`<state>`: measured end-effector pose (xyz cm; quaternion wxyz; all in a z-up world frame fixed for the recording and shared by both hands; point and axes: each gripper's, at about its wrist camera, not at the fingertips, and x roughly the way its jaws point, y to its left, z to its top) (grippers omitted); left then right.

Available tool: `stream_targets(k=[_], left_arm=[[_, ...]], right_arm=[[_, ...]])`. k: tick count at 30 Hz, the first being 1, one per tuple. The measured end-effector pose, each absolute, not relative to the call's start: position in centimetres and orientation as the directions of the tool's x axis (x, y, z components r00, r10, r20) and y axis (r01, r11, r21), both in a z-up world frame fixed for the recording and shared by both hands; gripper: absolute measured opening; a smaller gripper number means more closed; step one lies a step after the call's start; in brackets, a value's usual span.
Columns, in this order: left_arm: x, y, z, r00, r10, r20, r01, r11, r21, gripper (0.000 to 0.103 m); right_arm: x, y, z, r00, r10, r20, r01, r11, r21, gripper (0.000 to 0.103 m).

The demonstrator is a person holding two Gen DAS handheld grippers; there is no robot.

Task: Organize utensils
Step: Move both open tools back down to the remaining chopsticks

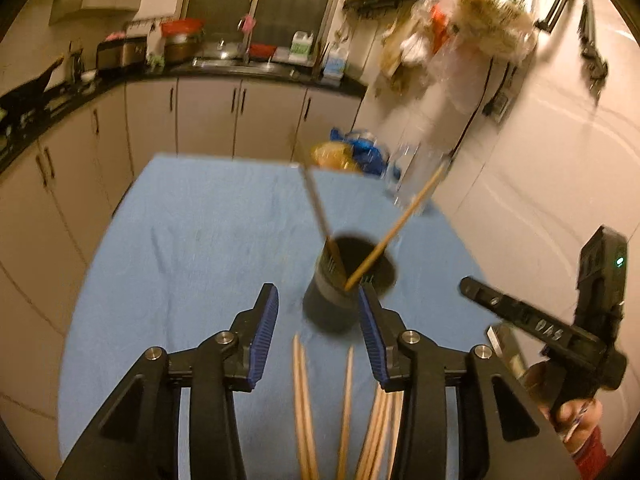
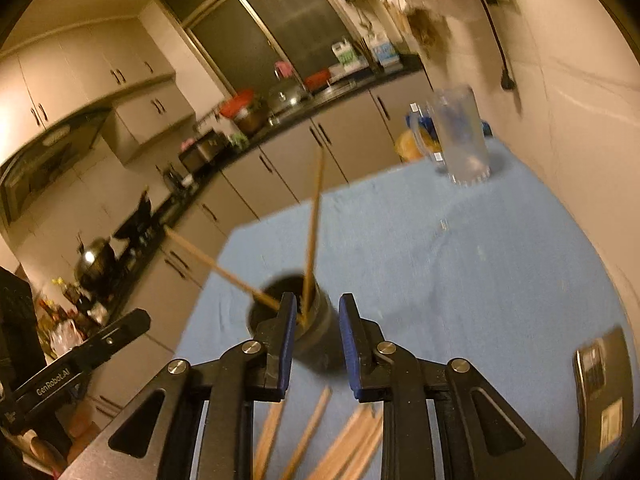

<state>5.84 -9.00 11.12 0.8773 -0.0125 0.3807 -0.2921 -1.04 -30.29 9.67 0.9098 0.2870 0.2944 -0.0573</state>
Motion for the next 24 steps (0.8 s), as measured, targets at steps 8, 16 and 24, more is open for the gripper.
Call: stream_targets(k=[8, 16, 24], left_arm=[[3.7, -6.7, 2.0, 0.389, -0.489, -0.781, 0.446, 0.842, -0.304, 0.040], [2.7, -6.3, -0.5, 0.346, -0.472, -0.811, 0.440, 0.845, -0.305, 0.039], [2.6, -6.5, -0.3, 0.357, -0.465, -0.810, 0.449, 0.846, -0.287, 0.039]], right_arm=[[-4.5, -29.3, 2.9, 0.736, 0.129, -0.664, 0.324, 0.795, 0.513, 0.024], [-4.8, -28.0, -1.6, 0.651, 0.176, -0.739, 0.373, 0.774, 0.513, 0.017], [-2.9, -26.2, -1.6, 0.601, 0.115, -0.791, 0.373, 0.835, 0.405, 0.008]])
